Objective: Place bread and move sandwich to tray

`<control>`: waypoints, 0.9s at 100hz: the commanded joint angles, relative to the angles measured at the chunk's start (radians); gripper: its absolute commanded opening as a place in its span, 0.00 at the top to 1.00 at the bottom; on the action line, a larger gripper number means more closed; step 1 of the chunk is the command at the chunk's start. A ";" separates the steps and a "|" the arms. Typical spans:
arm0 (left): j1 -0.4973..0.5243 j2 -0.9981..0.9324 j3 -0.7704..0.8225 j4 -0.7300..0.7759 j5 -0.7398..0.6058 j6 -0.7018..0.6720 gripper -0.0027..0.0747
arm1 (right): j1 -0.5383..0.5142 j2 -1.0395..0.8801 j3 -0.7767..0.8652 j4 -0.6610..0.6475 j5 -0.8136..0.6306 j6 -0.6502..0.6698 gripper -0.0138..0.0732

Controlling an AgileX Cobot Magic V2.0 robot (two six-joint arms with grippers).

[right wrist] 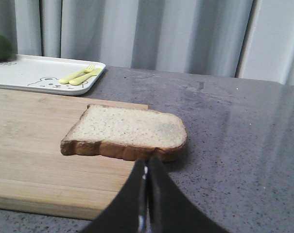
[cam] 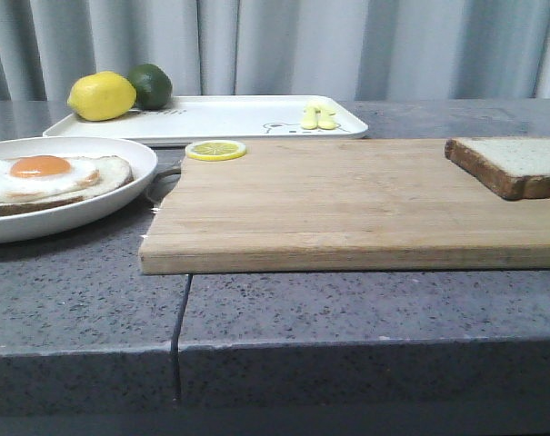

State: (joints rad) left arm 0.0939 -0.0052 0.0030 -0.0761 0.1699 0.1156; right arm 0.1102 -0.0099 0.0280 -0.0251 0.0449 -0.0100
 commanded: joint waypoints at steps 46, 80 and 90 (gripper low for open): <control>0.001 -0.032 0.014 -0.010 -0.075 -0.011 0.99 | -0.005 -0.020 -0.001 -0.002 -0.082 0.000 0.98; 0.001 -0.032 0.014 -0.054 -0.103 -0.011 0.99 | -0.005 -0.020 -0.001 -0.002 -0.098 0.000 0.98; 0.001 -0.032 0.000 -0.122 -0.140 -0.011 0.99 | -0.005 -0.020 -0.001 -0.002 -0.134 0.000 0.98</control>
State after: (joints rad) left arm 0.0939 -0.0052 0.0030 -0.1381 0.1446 0.1156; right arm 0.1102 -0.0099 0.0280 -0.0251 0.0276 -0.0100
